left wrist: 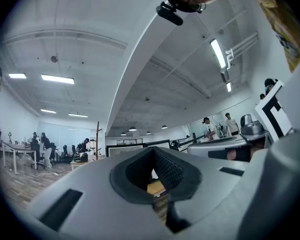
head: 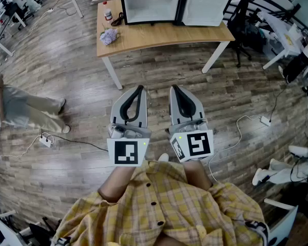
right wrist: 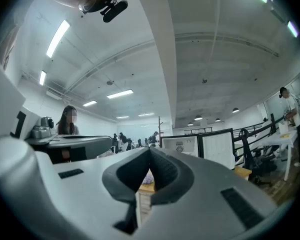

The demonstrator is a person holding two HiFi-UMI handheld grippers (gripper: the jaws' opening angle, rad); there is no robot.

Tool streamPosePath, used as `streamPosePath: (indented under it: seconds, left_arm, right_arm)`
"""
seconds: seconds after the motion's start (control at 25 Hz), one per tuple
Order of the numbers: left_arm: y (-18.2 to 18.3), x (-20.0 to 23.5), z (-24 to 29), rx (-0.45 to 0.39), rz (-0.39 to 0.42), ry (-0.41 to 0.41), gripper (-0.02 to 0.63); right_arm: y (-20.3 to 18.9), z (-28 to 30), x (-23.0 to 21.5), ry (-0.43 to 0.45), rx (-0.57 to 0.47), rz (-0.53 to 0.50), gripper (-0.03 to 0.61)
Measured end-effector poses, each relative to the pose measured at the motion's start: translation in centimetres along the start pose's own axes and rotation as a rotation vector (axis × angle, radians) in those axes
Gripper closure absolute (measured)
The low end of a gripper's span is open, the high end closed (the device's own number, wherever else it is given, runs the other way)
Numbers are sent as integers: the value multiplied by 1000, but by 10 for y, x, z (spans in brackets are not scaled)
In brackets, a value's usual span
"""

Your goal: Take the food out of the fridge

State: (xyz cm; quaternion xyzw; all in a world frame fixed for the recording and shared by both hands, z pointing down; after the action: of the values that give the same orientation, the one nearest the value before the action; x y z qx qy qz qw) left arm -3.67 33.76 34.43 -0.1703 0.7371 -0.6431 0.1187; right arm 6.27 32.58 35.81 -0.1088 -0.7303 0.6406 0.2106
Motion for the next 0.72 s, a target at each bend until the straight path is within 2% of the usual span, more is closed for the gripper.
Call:
streamPosePath:
  seconds: [0.4, 0.72]
  left_arm:
    - [-7, 19, -10, 25, -49, -5, 606]
    - [-5, 36, -24, 0, -100, -70, 606]
  right_arm:
    - [4, 3, 24, 0, -11, 9, 572]
    - [-3, 7, 55, -27, 29, -15, 572]
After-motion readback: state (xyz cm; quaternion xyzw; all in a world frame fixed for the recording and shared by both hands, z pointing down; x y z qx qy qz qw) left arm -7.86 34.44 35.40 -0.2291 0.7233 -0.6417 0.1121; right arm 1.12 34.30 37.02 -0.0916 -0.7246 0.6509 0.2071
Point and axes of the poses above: the fingertips, and each gripper's own axes: z forward along the fingers, x to its left, y out of its top, the point moved 2 cm from there along -z, backward along the fingers, and after that the axes turned 10 degrees about -z, right-handed, at the moved point
